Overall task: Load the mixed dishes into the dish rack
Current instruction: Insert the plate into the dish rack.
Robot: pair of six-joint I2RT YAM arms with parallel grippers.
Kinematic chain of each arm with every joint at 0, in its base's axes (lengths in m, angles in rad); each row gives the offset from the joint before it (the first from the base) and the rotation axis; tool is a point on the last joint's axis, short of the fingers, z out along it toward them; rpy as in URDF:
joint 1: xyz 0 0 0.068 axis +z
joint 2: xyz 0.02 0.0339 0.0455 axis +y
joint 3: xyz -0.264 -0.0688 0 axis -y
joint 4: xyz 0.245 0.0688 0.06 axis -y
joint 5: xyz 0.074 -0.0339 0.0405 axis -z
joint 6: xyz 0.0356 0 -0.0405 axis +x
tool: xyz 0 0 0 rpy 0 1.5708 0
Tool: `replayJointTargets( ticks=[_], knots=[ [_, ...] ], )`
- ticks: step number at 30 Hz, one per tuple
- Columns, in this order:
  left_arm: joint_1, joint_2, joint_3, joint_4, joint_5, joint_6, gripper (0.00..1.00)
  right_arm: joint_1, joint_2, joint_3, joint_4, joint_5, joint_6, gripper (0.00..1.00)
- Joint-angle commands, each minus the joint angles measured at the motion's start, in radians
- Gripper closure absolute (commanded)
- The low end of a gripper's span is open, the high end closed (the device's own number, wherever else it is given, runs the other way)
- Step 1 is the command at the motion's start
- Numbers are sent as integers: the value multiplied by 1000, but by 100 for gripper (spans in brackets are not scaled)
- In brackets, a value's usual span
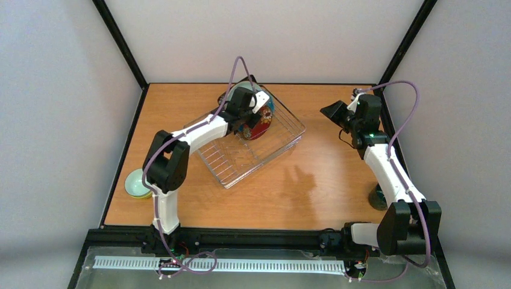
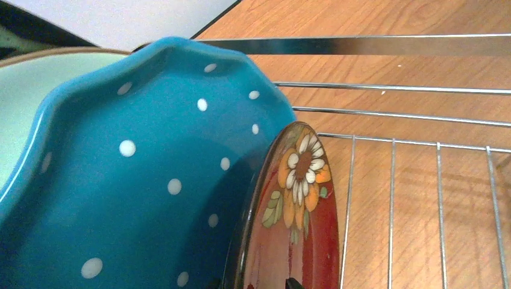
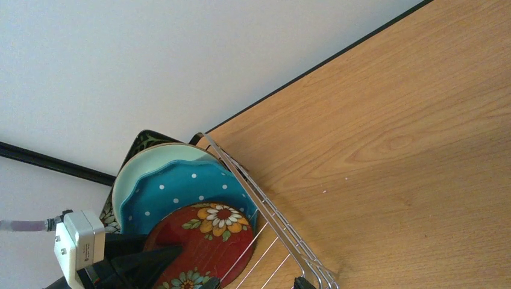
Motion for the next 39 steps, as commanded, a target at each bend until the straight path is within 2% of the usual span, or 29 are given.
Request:
replayJointTargets(
  ticks=[1, 13, 39],
  knots=[
    [1, 30, 30, 30, -39, -48, 43, 7, 8, -7, -18, 3, -16, 30],
    [1, 0, 29, 59, -92, -84, 36, 7, -1, -13, -28, 9, -21, 31],
    [1, -77, 90, 44, -171, -89, 35, 7, 0, 11, -31, -5, -25, 30]
  ],
)
